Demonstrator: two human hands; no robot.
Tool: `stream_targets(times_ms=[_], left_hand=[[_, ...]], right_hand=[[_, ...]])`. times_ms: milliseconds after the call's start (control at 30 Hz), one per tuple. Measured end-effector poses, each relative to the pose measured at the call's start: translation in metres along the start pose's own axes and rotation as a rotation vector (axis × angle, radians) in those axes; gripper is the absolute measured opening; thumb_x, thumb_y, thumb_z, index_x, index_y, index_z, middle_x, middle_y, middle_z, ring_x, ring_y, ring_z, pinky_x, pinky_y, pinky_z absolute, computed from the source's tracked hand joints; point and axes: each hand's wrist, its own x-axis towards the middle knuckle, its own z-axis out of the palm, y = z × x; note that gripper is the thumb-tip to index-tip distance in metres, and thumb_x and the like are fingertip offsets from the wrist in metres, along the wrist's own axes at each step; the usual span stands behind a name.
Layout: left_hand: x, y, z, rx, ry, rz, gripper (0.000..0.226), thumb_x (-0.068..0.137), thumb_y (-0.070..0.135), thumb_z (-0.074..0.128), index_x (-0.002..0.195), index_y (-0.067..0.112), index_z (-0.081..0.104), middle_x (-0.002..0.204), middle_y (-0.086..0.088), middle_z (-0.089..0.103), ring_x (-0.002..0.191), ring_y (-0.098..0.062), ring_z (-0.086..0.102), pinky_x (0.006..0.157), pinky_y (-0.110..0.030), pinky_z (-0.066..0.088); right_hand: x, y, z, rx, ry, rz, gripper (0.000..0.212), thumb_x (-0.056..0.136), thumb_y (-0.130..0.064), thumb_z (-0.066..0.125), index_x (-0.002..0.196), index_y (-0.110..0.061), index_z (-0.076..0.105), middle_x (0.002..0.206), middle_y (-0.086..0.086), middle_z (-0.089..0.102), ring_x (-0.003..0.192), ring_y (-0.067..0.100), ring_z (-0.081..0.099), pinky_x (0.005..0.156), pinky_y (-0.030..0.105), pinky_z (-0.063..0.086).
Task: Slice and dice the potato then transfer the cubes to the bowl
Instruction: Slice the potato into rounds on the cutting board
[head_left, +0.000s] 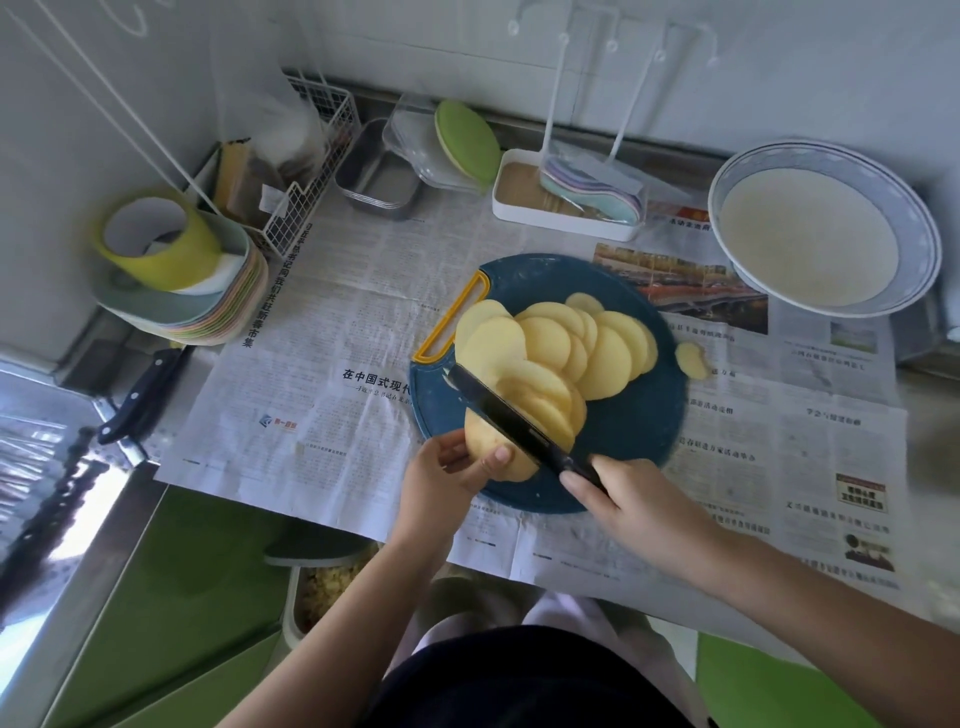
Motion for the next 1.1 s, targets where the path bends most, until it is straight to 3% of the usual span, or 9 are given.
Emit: stream_targets(times_ms=[300, 633, 967, 1100], left_hand=[[-0.002, 0.004, 0.001, 0.005, -0.025, 0.022, 0.084, 0.040, 0.056, 0.085, 0.108, 0.009, 0.064, 0.098, -0.006, 0.074, 0.097, -0.023, 0.069, 0.092, -0.044, 0.053], [-0.006, 0.009, 0.004, -0.036, -0.068, 0.045, 0.041, 0.054, 0.036, 0.078, 0.086, 0.016, 0.065, 0.077, 0.003, 0.075, 0.086, -0.019, 0.070, 0.088, -0.037, 0.055], [-0.003, 0.004, 0.003, -0.059, -0.058, 0.062, 0.045, 0.054, 0.036, 0.080, 0.089, 0.013, 0.065, 0.079, 0.002, 0.075, 0.083, -0.015, 0.071, 0.074, -0.025, 0.056], [-0.001, 0.004, 0.002, -0.063, -0.045, 0.040, 0.059, 0.043, 0.042, 0.083, 0.091, 0.012, 0.066, 0.085, -0.003, 0.075, 0.090, -0.021, 0.071, 0.084, -0.035, 0.056]], right_hand=[[-0.043, -0.010, -0.006, -0.126, 0.051, -0.032, 0.037, 0.097, -0.048, 0.035, 0.068, -0.025, 0.029, 0.054, -0.006, 0.039, 0.042, 0.012, 0.034, 0.045, 0.025, 0.030], [-0.045, -0.012, -0.008, -0.100, 0.087, -0.052, 0.037, 0.097, -0.045, 0.036, 0.068, -0.025, 0.031, 0.054, -0.006, 0.039, 0.043, 0.011, 0.033, 0.044, 0.025, 0.026], [-0.047, -0.015, -0.004, -0.190, 0.054, -0.031, 0.037, 0.099, -0.045, 0.034, 0.068, -0.027, 0.026, 0.056, -0.006, 0.038, 0.045, 0.014, 0.035, 0.045, 0.027, 0.025], [-0.049, -0.017, 0.000, -0.238, 0.047, -0.008, 0.035, 0.100, -0.045, 0.030, 0.072, -0.025, 0.027, 0.060, -0.006, 0.038, 0.048, 0.011, 0.035, 0.045, 0.026, 0.024]])
